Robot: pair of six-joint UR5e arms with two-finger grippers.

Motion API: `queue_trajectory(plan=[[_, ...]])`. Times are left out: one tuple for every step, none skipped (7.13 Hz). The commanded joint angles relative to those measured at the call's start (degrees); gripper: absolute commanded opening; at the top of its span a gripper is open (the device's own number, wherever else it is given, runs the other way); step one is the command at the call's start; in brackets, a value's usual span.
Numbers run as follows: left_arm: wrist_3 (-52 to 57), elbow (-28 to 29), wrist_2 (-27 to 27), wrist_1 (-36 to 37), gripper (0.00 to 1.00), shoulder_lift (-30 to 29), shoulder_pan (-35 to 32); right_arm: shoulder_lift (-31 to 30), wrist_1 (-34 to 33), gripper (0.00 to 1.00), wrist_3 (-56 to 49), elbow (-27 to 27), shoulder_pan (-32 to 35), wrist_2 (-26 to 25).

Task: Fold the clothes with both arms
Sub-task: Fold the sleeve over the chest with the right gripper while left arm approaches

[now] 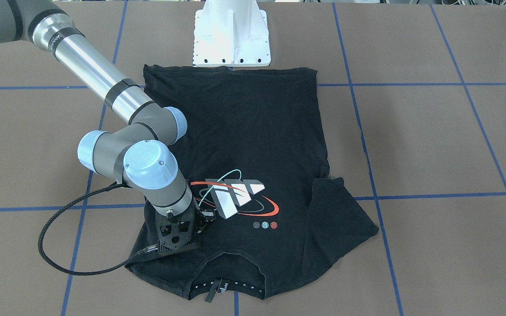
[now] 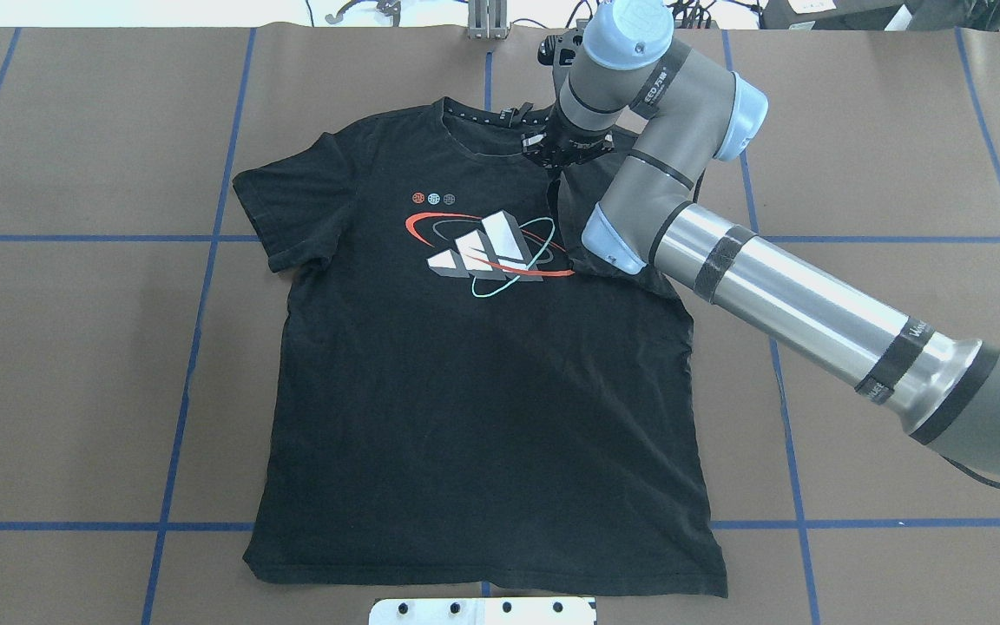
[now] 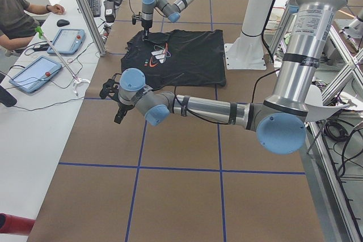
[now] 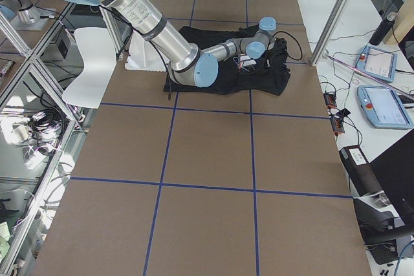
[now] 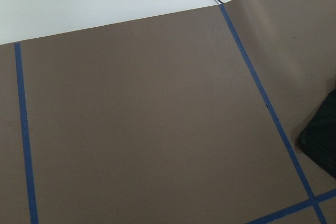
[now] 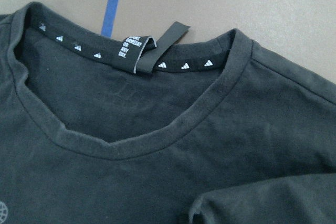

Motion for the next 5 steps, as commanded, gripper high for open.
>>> queue_trajectory(plan=[[-0.1,0.0,0.0,0.0,1.0,-0.1,0.0,0.1,0.2,0.99,1.1,0.4,-0.2,-1.0],[-0.2,0.0,0.1,-0.1,1.0,-0.3,0.9,0.1,0.1,1.0,1.5,1.2,0.5,-0.3],[-5.0,0.1,0.2,-0.6,1.0,-2.3,3.3,0.1,0.0,1.0,3.2,2.4,3.3,4.5],[-13.4,1.1,1.0,-5.1,1.0,-4.5,8.1,-1.1,-0.3,1.0,3.5,5.4,6.0,9.5],[-20.2,3.9,5.9,-10.0,1.0,-6.9,12.3,-4.3,-1.8,1.0,3.5,10.7,7.4,12.5]])
